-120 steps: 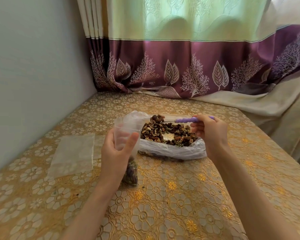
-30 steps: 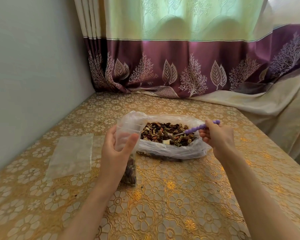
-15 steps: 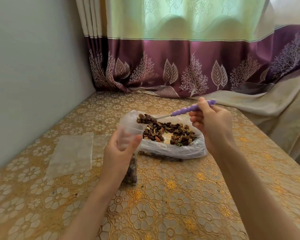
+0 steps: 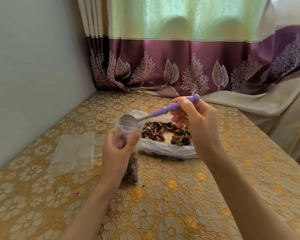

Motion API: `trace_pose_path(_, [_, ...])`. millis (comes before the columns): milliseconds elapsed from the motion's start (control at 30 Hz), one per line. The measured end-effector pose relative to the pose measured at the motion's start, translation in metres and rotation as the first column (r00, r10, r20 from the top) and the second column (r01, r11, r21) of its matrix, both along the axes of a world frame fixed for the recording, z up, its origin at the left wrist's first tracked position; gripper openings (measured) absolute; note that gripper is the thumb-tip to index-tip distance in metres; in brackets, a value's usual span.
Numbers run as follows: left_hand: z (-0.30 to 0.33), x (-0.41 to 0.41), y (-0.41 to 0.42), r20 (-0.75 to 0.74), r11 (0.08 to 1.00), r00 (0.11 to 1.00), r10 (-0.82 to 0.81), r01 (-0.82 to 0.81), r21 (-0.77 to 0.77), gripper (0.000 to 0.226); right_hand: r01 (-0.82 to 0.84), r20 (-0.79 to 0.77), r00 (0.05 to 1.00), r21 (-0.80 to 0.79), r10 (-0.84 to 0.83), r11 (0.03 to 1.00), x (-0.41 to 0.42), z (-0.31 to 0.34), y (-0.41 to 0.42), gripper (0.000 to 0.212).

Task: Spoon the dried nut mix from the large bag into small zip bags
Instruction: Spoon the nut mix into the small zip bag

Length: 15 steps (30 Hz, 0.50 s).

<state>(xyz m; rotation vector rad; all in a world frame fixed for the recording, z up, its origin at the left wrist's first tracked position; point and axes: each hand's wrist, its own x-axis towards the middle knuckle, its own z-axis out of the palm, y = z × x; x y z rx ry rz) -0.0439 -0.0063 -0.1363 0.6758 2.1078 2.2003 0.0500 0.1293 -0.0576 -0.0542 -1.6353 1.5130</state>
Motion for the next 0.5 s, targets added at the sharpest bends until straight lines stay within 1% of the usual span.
trace_pose_path(67, [0.000, -0.001, -0.001, -0.015, 1.000, 1.000, 0.019, -0.019, -0.004, 0.059, -0.006, -0.023, 1.000, -0.037, 0.005, 0.999, 0.000, 0.001, 0.004, 0.024])
trace_pose_path(167, [0.001, -0.002, -0.001, -0.040, 1.000, 0.999, 0.013, -0.015, -0.026, 0.072, 0.018, -0.027, 0.999, -0.154, -0.023, 0.988, 0.000, -0.002, 0.015, 0.022])
trace_pose_path(300, [-0.002, -0.004, -0.003, -0.040, 0.998, 0.999, -0.034, 0.031, -0.063, 0.090, 0.114, 0.026, 0.993, -0.313, -0.112, 0.943, 0.000, -0.010, 0.034, 0.026])
trace_pose_path(333, [-0.003, -0.004, -0.003, -0.032, 0.996, 0.998, -0.045, 0.042, -0.082, 0.099, 0.156, 0.052, 0.988, -0.321, -0.147, 0.934, 0.000, -0.012, 0.040, 0.027])
trace_pose_path(400, [-0.003, -0.004, -0.003, -0.011, 0.992, 0.998, -0.064, 0.063, -0.108, 0.114, 0.262, 0.118, 0.964, -0.281, -0.237, 0.923, 0.001, -0.018, 0.050, 0.027])
trace_pose_path(433, [-0.002, -0.003, -0.003, -0.004, 0.991, 0.998, -0.066, 0.065, -0.115, 0.115, 0.312, 0.150, 0.947, -0.238, -0.283, 0.920, 0.001, -0.021, 0.054, 0.027])
trace_pose_path(500, [-0.003, -0.004, -0.002, 0.005, 0.992, 0.998, -0.055, 0.055, -0.114, 0.104, 0.380, 0.203, 0.914, -0.127, -0.351, 0.916, 0.002, -0.026, 0.061, 0.027])
